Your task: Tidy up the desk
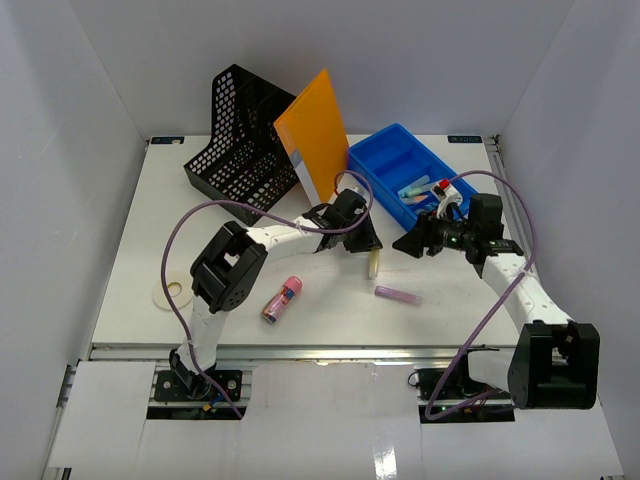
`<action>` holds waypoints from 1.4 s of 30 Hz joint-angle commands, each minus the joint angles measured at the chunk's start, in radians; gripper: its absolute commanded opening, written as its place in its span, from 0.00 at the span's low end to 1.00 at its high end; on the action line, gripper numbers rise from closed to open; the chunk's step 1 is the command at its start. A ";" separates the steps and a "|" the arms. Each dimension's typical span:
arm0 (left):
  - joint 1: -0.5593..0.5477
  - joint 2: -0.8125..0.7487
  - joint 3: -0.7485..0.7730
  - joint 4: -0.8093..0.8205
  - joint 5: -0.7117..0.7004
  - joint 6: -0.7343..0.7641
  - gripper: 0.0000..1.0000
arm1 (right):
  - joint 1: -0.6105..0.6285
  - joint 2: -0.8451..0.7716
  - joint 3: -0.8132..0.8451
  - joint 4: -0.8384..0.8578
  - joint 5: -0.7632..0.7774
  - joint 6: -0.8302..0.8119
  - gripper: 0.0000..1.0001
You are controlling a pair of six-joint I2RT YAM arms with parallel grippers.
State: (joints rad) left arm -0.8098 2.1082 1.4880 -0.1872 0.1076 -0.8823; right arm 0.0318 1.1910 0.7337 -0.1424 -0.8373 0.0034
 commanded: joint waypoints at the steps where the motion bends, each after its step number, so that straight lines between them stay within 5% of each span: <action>1: 0.014 -0.105 -0.011 0.177 0.108 -0.096 0.14 | 0.072 0.037 0.056 0.121 0.110 0.154 0.62; 21: 0.046 -0.166 -0.093 0.353 0.130 -0.161 0.14 | 0.094 0.206 0.075 0.203 0.126 0.332 0.56; 42: 0.046 -0.212 -0.146 0.420 0.133 -0.184 0.16 | 0.133 0.338 0.143 0.223 0.102 0.348 0.26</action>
State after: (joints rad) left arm -0.7612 1.9992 1.3494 0.1732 0.2238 -1.0557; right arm 0.1578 1.5114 0.8348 0.0618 -0.7222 0.3635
